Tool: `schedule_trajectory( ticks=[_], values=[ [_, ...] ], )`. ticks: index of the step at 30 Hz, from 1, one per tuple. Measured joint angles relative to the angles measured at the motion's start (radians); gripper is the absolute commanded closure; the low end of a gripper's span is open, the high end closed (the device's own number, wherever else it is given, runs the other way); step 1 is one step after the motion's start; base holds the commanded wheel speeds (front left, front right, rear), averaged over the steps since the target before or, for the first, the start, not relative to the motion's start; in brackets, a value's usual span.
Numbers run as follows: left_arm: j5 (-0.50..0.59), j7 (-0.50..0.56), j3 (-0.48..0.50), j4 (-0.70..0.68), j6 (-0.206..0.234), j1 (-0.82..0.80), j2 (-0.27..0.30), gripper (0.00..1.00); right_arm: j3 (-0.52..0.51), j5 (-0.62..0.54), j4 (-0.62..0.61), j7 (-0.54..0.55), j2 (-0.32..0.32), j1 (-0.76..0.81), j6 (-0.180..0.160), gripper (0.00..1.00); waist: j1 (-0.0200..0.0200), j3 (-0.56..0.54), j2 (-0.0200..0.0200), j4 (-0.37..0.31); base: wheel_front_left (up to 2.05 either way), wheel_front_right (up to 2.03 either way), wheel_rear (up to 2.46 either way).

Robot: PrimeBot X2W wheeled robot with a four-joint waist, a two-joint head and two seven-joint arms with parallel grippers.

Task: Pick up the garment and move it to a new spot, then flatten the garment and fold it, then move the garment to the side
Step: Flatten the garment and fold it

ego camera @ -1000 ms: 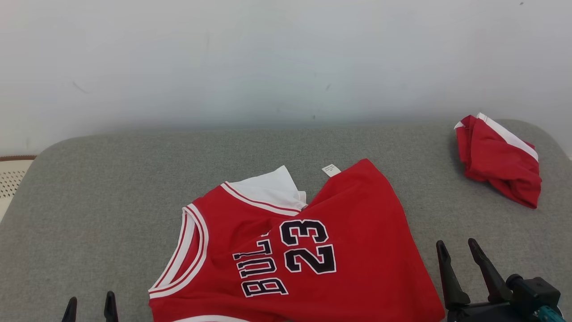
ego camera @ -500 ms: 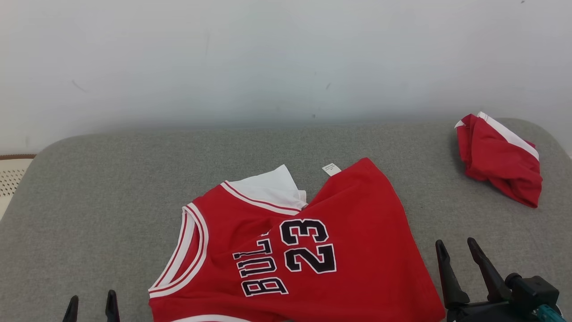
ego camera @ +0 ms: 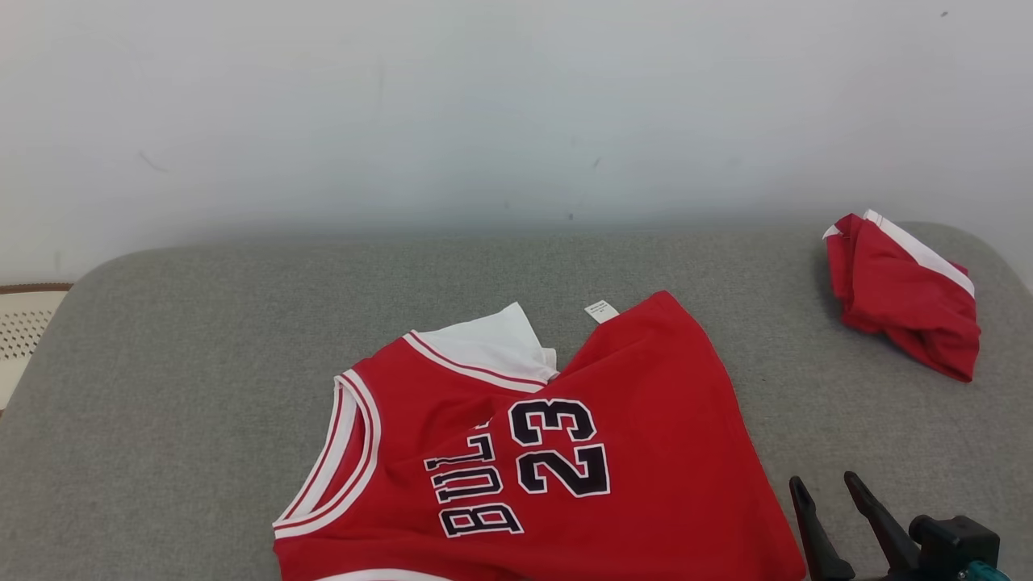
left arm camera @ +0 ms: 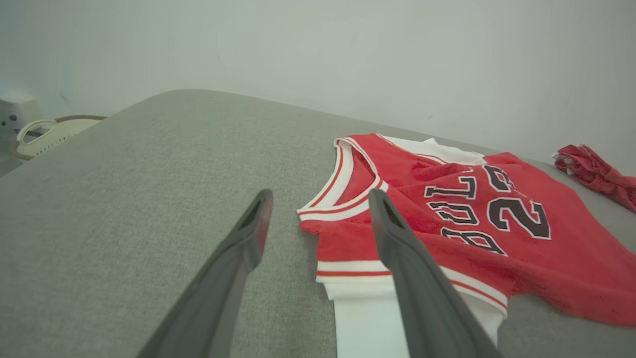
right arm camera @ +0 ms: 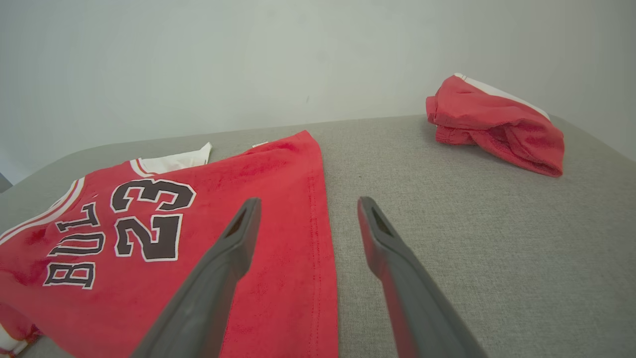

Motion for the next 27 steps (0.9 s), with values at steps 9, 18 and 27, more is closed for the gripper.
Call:
schedule_trajectory(
  ticks=[9, 18, 27],
  values=[
    [-0.048, 0.000, -0.113, 0.116, -0.015, 0.026, 0.001, 0.00, 0.021, 0.047, 0.037, 0.083, -0.042, 0.016, 0.000, 0.00, 0.0000, 0.020, 0.0000, 0.013, 0.00, 0.00, 0.00],
    [-0.084, 0.000, -0.163, 0.226, -0.019, 0.014, 0.004, 0.00, 0.043, 0.082, 0.087, 0.128, -0.042, 0.027, 0.000, 0.00, 0.0000, 0.046, 0.0000, 0.002, 0.00, 0.00, 0.00],
    [-0.133, 0.000, -0.202, 0.310, -0.021, -0.035, 0.012, 0.00, 0.099, 0.122, 0.155, 0.148, -0.020, 0.010, 0.000, 0.00, 0.0000, 0.064, 0.0000, -0.012, 0.00, 0.00, 0.00]
  ],
)
